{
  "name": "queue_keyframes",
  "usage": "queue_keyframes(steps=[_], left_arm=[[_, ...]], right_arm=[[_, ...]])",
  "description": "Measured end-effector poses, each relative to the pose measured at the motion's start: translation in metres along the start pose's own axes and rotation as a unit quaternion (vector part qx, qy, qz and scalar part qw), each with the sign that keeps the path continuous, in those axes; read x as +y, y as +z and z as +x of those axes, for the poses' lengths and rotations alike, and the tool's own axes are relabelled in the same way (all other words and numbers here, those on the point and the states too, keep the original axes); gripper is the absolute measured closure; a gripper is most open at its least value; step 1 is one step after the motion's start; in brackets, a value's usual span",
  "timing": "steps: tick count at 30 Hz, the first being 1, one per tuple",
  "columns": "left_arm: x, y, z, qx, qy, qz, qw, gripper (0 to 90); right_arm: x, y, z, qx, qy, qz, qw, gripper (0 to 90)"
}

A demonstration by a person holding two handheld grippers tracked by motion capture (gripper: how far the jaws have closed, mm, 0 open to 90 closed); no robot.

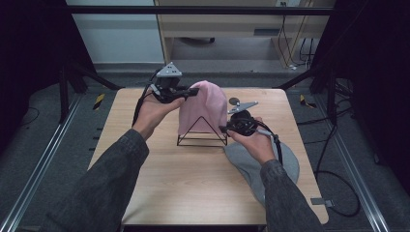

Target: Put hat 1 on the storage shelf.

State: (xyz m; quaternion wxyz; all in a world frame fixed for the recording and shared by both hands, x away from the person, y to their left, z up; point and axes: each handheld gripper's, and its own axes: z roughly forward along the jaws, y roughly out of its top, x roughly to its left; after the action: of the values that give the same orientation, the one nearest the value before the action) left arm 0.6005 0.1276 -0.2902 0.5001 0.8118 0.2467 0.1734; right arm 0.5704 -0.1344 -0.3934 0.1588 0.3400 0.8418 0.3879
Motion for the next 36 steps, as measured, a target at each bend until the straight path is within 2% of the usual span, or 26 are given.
queue_keyframes(steps=[4,7,9,10,15,18,24,26,34,36], left_arm=[[-0.008,0.003,-0.002,0.005,-0.012,0.007,0.9999,80.7],[-0.017,0.006,-0.001,-0.001,-0.025,0.01,0.9996,80.7],[-0.02,0.007,-0.001,-0.002,-0.025,0.012,0.9996,80.6],[-0.023,0.008,-0.002,0.001,-0.018,0.021,0.9996,80.6],[-0.03,0.008,-0.003,-0.002,-0.024,0.017,0.9996,80.3],[-0.034,0.008,-0.002,-0.003,-0.026,0.024,0.9994,79.8],[-0.04,0.007,-0.002,-0.008,-0.03,0.033,0.999,77.2],[-0.041,0.006,-0.002,-0.008,-0.025,0.041,0.9988,75.3],[-0.047,0.008,-0.003,-0.012,-0.029,0.047,0.9984,75.3],[-0.049,0.006,-0.003,-0.017,-0.031,0.047,0.9983,72.1]], right_arm=[[0.0,-0.003,0.001,-0.001,0.005,-0.001,1.0,68.1],[-0.003,-0.007,0.002,-0.008,-0.001,0.002,1.0,67.0],[-0.004,-0.007,0.003,-0.011,-0.003,0.003,0.9999,66.5],[-0.007,-0.009,0.003,-0.01,-0.001,0.001,0.9999,65.1],[-0.013,-0.014,0.004,-0.019,0.002,-0.002,0.9998,61.8],[-0.018,-0.019,0.004,-0.028,0.008,-0.004,0.9996,58.8],[-0.027,-0.027,-0.004,-0.042,0.02,-0.001,0.9989,52.4],[-0.034,-0.03,-0.007,-0.051,0.025,0.001,0.9984,50.0],[-0.042,-0.036,-0.012,-0.062,0.037,0.007,0.9974,48.3],[-0.044,-0.038,-0.012,-0.065,0.041,0.008,0.997,47.2]])
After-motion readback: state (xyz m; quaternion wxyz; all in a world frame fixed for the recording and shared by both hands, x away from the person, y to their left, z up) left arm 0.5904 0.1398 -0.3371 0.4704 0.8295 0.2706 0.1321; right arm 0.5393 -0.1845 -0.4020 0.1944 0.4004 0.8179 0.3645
